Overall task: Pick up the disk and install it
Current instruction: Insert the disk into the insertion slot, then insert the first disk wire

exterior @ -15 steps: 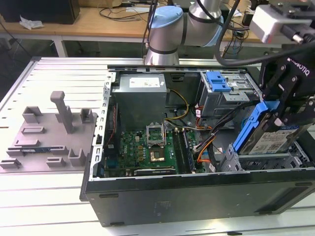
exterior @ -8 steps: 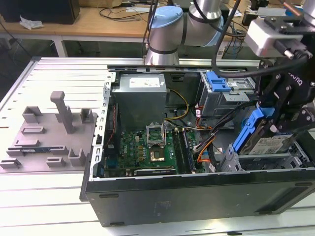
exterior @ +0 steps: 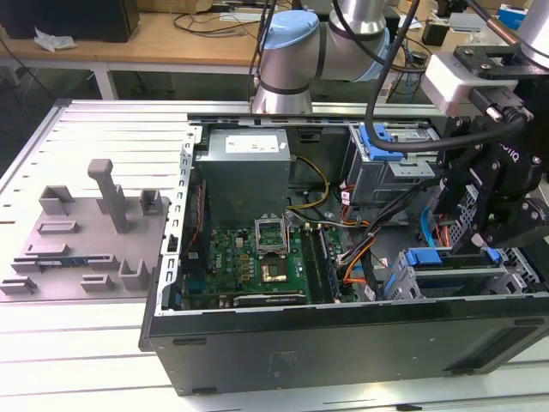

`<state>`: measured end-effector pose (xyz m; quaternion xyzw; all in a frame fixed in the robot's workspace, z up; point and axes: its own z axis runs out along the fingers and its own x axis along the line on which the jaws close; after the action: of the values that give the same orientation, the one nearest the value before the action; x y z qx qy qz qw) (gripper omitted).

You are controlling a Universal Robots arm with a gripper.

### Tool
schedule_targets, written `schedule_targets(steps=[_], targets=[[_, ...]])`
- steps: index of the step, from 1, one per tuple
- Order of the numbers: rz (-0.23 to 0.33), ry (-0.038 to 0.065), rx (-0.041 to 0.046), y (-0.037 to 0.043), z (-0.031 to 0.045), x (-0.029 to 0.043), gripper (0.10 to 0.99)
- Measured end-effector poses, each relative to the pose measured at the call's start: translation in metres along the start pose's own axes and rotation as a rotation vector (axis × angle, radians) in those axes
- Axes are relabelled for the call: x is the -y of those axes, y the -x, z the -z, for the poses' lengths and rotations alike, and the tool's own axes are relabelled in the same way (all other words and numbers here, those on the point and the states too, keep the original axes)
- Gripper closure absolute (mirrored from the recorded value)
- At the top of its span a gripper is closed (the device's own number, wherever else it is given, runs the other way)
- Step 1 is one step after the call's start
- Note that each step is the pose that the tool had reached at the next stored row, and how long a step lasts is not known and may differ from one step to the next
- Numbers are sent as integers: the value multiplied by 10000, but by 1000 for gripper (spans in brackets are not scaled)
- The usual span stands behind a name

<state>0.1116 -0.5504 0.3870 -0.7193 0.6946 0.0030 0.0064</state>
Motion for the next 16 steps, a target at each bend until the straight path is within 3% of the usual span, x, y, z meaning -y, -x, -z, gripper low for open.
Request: schedule_targets(steps=[13,15,16], targets=[[81,4,-84,0,0,0,522],[105,12,-265,148,0,5,522],[105,13,-313,192,-3,7,522]])
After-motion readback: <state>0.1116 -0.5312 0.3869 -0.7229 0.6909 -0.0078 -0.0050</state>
